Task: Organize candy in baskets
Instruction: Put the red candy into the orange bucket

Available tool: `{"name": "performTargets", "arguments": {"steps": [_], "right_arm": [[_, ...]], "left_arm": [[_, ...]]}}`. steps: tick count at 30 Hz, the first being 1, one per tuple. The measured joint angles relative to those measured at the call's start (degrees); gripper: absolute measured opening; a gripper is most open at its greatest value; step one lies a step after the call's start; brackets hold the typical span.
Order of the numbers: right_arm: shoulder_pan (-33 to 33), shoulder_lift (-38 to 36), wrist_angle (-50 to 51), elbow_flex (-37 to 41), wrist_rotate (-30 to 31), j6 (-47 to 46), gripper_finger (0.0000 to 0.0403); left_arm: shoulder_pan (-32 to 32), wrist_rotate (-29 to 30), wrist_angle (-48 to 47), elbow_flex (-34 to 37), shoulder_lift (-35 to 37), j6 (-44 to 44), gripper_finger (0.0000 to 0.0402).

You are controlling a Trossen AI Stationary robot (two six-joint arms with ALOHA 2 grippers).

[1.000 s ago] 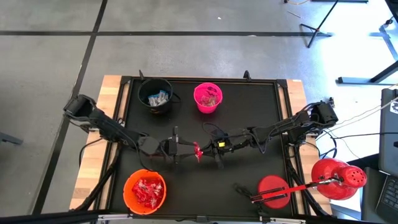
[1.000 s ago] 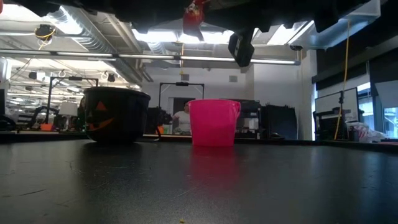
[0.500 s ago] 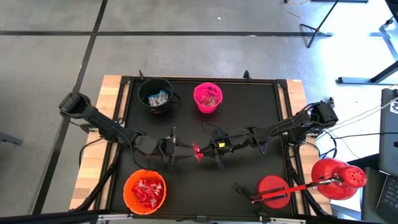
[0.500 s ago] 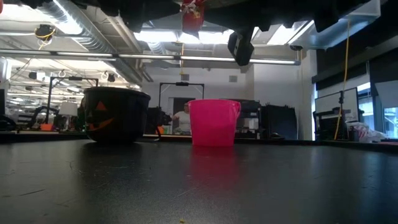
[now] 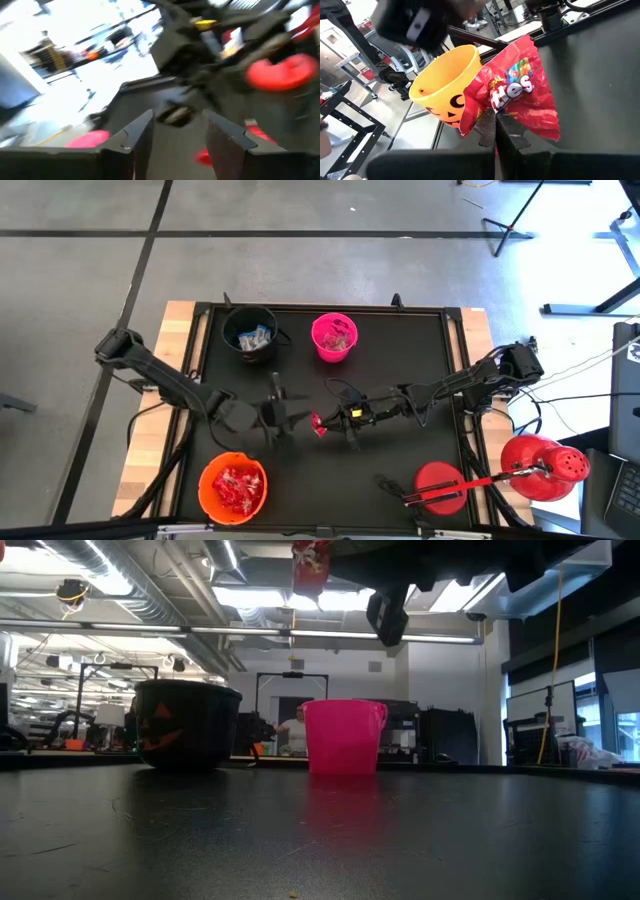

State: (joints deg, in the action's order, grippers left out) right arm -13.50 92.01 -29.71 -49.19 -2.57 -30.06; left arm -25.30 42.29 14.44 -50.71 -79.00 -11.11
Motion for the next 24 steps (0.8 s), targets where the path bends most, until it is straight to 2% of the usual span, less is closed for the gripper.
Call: {"name": "performTargets", "arguments": {"steps": [4, 9, 12, 16, 20, 22, 24], "right_arm": [[0.0, 0.0, 0.37, 0.0, -0.02, 0.0, 0.0001], [0.0, 0.0, 0.35, 0.02, -0.03, 0.33, 0.0001], [0.0, 0.0, 0.37, 0.02, -0.67, 0.33, 0.0001], [0.0, 0.0, 0.47, 0.02, -1.03, 0.35, 0.0001], [0.0, 0.0, 0.87, 0.07, -1.03, 0.36, 0.0001], [-0.02, 0.0, 0.89, 0.07, -1.05, 0.37, 0.0001], [-0.02, 0.0, 1.1, 0.07, -1.09, 0.37, 0.0001]], "left_arm": [[-0.74, 6.73, -15.4, -8.46, 0.0, 0.39, 0.0158], [-1.85, 6.07, -29.64, -16.75, 0.0, 3.65, 0.0151], [-3.01, 6.08, -35.9, -20.2, 0.01, 5.45, 0.0124], [-4.85, 6.05, -43.49, -24.13, 0.28, 8.56, 0.0069], [-6.4, 6.0, -48.14, -25.08, 2.67, 12.58, 0.0015], [-7.11, 6.05, -50.81, -25.1, 4.88, 15.5, 0.0004], [-7.63, 6.11, -52.82, -25.08, 7.17, 18.44, 0.001]]}}
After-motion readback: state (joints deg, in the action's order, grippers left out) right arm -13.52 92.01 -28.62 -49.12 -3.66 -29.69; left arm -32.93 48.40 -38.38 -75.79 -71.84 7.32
